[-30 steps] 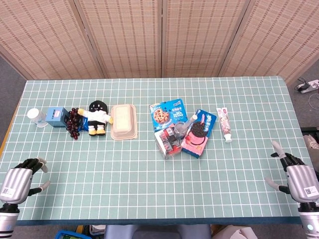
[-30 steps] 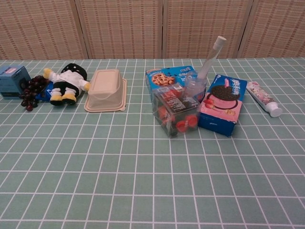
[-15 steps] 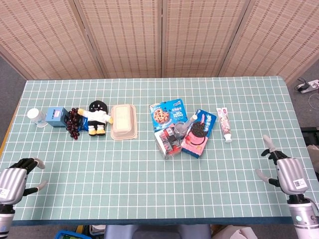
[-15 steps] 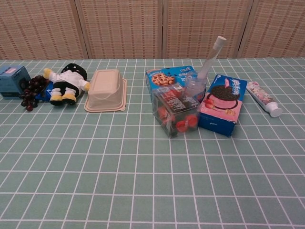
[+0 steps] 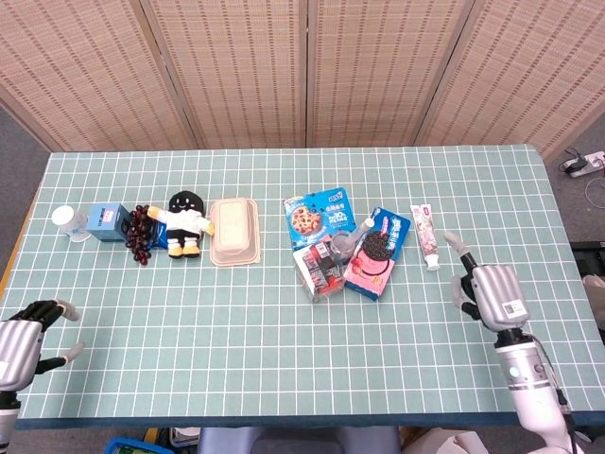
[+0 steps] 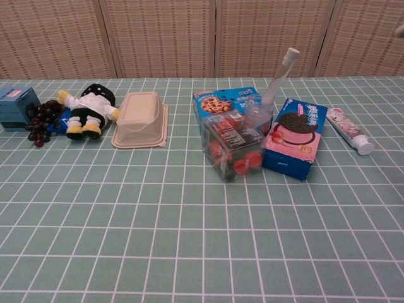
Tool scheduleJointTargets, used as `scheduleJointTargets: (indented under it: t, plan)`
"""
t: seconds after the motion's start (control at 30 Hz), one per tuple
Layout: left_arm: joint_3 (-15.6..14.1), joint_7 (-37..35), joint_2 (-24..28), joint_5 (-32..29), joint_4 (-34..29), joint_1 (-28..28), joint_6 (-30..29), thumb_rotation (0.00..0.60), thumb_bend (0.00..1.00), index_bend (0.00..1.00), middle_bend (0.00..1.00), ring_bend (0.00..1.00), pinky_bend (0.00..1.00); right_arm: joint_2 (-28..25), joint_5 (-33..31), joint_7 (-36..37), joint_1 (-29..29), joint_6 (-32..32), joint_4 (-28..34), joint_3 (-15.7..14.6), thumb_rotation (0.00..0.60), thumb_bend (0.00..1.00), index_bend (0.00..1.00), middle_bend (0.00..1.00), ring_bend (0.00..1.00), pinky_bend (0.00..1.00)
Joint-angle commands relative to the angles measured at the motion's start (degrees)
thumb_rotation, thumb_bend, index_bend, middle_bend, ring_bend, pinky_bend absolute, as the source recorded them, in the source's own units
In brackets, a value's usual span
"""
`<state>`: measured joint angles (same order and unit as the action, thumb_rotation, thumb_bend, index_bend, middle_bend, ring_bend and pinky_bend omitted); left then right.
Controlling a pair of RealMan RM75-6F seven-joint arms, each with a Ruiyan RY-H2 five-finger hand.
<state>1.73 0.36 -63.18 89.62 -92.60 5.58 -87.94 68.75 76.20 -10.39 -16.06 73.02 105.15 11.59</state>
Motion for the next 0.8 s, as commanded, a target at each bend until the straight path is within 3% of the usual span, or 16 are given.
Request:
scheduleJointTargets:
  t: [0.03, 0.37, 0.8]
  plan:
    - [0.1, -0.5, 0.3, 0.0, 0.0, -0.1, -0.1, 0.6, 0.14, 0.56, 0.41, 0.35, 0.53, 2.0, -4.7, -2.7, -3.2, -3.6, 0.7, 1.9, 0.6, 0.79, 0.16, 1.0, 1.0, 1.0]
    - [0.2, -1.2, 0.7, -0.1, -0.2, -0.2, -0.2, 0.6, 0.14, 0.56, 0.42, 0.35, 0.53, 6.9, -14.1, -7.7, -9.3, -8.1, -1.6, 4.1, 0.6, 0.86, 0.16, 1.0, 1.0, 1.0]
    - [0.3, -1.9, 0.9, -0.3, -0.1, -0.1, 0.1, 0.6, 0.14, 0.56, 0.43, 0.35, 0.53, 12.2, -22.7, -15.6, -16.0, -9.3, -4.2, 4.9, 0.6, 0.87, 0.16, 1.0, 1.0, 1.0]
